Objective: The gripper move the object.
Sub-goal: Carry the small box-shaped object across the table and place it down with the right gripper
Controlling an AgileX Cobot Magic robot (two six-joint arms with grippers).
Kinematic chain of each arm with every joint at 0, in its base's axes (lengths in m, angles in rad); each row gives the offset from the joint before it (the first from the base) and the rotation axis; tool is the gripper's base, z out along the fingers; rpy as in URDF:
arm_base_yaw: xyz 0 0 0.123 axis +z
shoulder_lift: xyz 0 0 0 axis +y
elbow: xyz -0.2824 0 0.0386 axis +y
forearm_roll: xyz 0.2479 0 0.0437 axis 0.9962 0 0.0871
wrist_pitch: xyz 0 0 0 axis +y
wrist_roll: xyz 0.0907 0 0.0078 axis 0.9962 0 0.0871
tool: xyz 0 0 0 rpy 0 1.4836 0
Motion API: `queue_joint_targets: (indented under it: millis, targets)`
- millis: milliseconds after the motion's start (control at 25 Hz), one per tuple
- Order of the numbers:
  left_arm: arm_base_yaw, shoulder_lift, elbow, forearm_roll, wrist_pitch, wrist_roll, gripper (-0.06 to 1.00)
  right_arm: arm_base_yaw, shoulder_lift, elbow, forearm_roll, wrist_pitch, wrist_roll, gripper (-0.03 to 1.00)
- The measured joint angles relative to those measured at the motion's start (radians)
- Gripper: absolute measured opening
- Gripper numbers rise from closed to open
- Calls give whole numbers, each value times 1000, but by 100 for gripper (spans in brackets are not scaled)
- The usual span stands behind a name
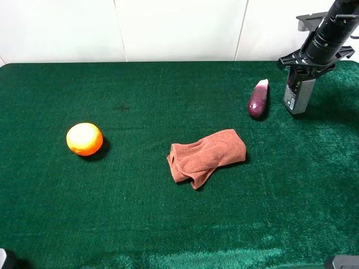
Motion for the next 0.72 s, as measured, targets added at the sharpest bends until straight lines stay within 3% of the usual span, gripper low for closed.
queue_joint_targets:
  millis: [200, 280, 720]
  targets:
    - [0, 0, 0, 0, 0, 0, 99, 0, -3, 0, -3, 0, 23, 61]
    - [0, 0, 0, 0, 0, 0, 99, 0, -3, 0, -3, 0, 25, 66]
    - [0, 0, 0, 0, 0, 0, 99, 0, -39, -22, -3, 43, 27, 70]
